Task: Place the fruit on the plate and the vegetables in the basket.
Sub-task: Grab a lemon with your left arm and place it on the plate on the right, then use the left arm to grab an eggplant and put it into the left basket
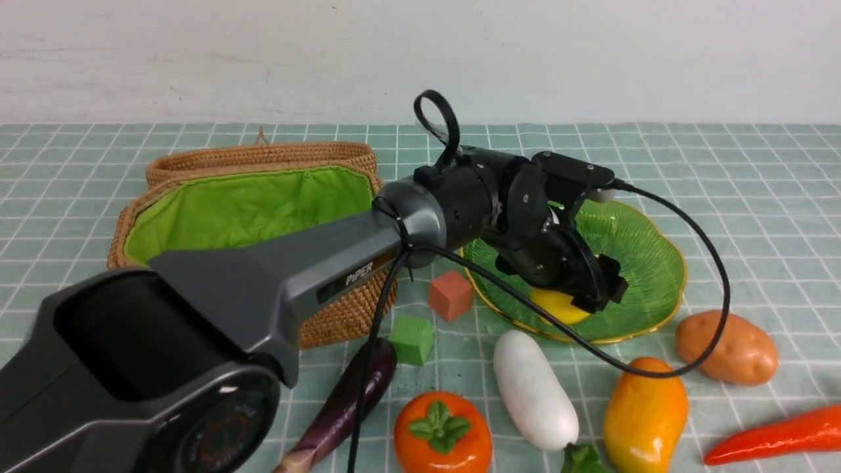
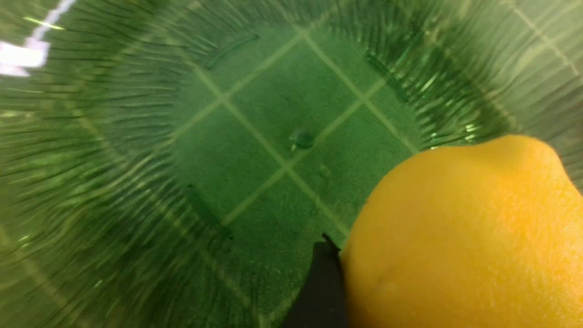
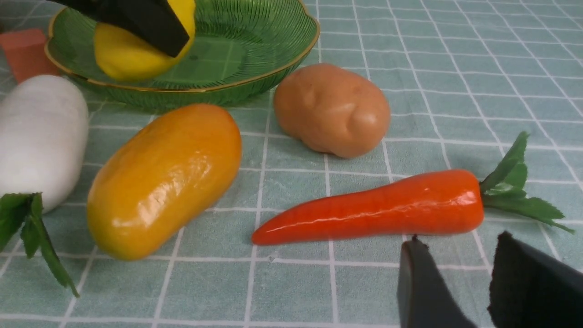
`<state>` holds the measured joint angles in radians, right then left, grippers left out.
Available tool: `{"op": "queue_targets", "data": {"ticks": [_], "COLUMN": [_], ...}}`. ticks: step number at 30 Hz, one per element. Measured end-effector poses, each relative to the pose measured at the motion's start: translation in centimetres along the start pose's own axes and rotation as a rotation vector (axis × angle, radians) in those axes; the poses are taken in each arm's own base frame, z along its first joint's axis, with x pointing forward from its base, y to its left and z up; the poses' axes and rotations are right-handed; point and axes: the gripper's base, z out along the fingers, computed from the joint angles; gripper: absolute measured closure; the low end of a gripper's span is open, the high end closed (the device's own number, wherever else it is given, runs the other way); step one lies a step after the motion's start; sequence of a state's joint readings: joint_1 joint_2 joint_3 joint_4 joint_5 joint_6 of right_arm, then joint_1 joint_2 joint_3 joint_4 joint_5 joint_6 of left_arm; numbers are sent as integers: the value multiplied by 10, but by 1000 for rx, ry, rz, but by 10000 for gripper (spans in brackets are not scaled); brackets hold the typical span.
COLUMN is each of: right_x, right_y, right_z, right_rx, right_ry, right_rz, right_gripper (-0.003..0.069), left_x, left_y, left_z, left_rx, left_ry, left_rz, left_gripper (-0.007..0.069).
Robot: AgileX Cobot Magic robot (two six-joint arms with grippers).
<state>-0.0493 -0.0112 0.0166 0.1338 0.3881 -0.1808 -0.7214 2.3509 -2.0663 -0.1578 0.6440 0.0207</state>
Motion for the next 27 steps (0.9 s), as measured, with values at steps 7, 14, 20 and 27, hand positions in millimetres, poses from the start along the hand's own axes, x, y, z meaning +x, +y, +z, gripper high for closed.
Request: {"op": "queue_targets", "data": {"ticks": [7,14,20,27], "right_x": [0,0,0,0], "right_y": [0,0,0,0], "right_z": [0,0,0,0], "right_rx": [0,0,0,0], "right_ry": [0,0,0,0], "right_rz": [0,0,0,0], "right_gripper": [418,418,418,418], "left_x": [-12,-24,21,95], "left_y": [4,7,0,18], "left_z": [-43,-160,-235,-212], "left_rx": [-51,-112,-108,-211], "left_ry": [63,201,278,400], "left_rz": [-31,54,85,63], "left_gripper": [-46,-24,14,30]}}
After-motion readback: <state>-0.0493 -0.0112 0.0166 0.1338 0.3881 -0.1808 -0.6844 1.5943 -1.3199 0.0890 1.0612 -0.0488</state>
